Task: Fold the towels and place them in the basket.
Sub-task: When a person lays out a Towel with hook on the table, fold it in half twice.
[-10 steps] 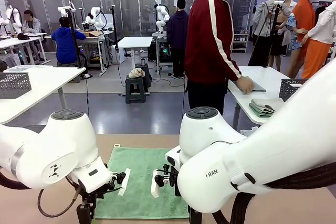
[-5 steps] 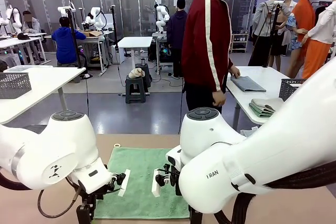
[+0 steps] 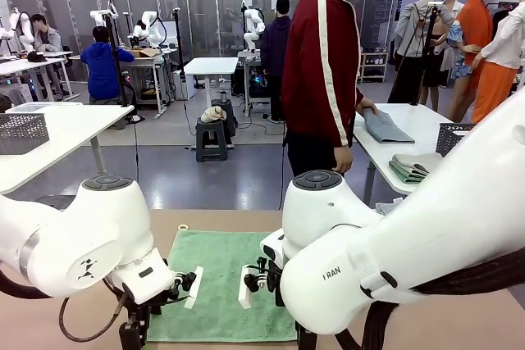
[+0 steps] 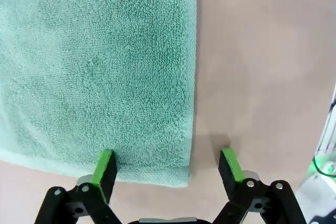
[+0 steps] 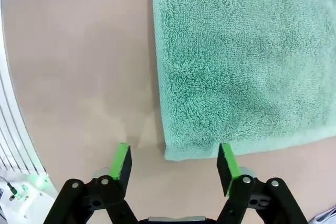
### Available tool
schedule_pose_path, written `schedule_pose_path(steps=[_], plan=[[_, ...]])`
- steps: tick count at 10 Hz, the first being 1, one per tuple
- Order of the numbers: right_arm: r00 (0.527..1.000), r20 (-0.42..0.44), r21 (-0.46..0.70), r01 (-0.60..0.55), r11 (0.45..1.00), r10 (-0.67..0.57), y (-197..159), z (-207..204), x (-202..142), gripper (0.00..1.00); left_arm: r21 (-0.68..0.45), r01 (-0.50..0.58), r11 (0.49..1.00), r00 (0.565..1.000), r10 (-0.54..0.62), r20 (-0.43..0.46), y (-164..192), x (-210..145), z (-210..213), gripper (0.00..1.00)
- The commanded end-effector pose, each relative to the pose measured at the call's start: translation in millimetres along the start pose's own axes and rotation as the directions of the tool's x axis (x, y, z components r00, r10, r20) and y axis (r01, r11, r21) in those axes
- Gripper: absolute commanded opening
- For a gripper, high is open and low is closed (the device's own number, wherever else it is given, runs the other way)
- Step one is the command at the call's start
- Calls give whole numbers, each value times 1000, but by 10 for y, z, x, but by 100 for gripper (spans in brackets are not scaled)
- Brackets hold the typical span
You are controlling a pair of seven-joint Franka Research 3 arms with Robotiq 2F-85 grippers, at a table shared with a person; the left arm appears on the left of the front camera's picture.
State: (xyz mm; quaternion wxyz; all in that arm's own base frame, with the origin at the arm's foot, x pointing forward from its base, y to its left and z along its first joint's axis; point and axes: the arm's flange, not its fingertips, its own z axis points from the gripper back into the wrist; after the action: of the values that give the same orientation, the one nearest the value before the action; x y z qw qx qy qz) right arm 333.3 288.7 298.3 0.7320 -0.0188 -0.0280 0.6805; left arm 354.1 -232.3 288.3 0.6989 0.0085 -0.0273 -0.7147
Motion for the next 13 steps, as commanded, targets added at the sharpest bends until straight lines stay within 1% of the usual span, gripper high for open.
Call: schedule_pose_path(steps=[1,2,5,6,12,13], plan=[[1000,-2,-19,7,1000,-7,-14,-57,10,66,30,11,999,1000,-10,-23,47,13,-29,80],[1000,2,-29,3,1000,-3,-10,-69,11,63,22,-4,1000,1000,4,-11,48,-2,-25,68],[1000,-1,-36,3,999,-3,-15,-74,13,63,28,-25,999,999,26,-20,59,0,-15,68],[1000,1,-42,4,999,-4,-20,-72,8,44,32,-26,999,999,27,-25,59,-11,-29,49],[1000,-2,-39,2,999,-2,-30,-69,10,44,28,-12,1000,999,13,-38,65,-38,-46,49],[1000,-4,-30,6,1000,-6,-33,-60,19,24,32,-1,999,999,2,-45,57,-37,-12,30]])
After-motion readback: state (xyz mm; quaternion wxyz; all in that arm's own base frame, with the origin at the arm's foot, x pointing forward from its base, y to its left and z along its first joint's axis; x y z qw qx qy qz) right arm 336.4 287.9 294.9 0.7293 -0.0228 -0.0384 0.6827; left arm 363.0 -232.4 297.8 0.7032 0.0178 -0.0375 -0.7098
